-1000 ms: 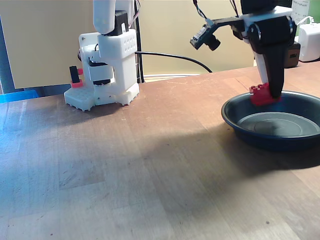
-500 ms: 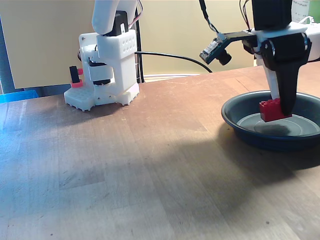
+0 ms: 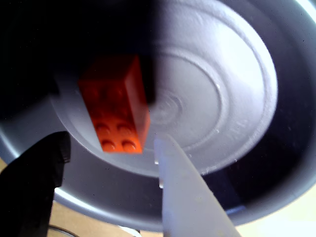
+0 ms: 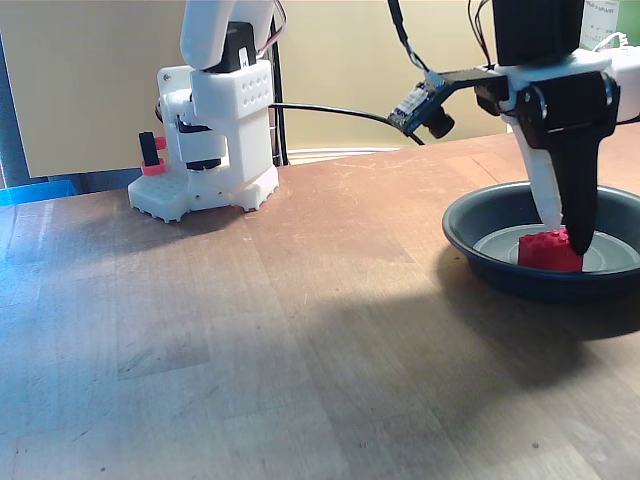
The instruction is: Grasp a lego block and put it in the bin.
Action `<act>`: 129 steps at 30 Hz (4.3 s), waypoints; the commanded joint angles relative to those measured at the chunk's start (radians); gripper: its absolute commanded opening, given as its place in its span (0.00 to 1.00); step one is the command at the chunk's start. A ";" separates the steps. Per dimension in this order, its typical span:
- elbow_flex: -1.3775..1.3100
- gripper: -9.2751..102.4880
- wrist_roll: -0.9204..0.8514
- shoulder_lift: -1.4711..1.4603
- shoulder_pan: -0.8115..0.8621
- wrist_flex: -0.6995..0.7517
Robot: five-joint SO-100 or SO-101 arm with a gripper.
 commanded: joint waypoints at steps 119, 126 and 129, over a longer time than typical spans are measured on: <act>1.758 0.08 -0.997 1.635 0.896 -0.488; 1.825 0.08 -1.006 1.638 0.894 -0.534; 1.830 0.08 -1.006 1.637 0.888 -0.541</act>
